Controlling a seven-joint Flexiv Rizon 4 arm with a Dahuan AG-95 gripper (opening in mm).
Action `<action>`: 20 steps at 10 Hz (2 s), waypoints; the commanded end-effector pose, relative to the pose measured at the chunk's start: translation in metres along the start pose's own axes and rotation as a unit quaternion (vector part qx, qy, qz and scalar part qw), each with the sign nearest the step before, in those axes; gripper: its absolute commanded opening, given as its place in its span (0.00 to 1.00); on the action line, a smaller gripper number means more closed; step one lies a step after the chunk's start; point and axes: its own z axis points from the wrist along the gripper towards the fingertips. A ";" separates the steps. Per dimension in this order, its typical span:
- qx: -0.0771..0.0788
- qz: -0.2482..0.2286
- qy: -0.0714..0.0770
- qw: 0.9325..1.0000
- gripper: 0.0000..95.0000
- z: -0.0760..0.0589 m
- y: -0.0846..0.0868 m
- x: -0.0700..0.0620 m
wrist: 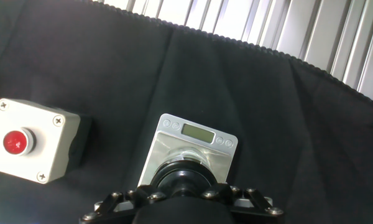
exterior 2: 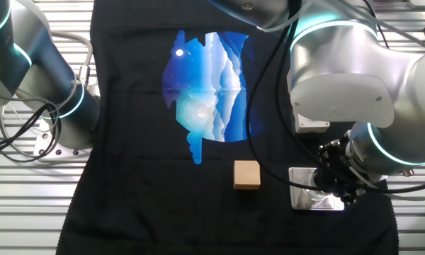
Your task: Screw the lid onto the jar
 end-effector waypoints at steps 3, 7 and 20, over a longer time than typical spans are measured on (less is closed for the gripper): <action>-0.001 0.000 0.004 1.000 0.00 -0.002 0.000 0.000; 0.000 0.000 0.005 1.000 0.00 -0.002 0.000 0.000; 0.001 0.002 0.009 1.000 0.00 -0.004 0.001 0.000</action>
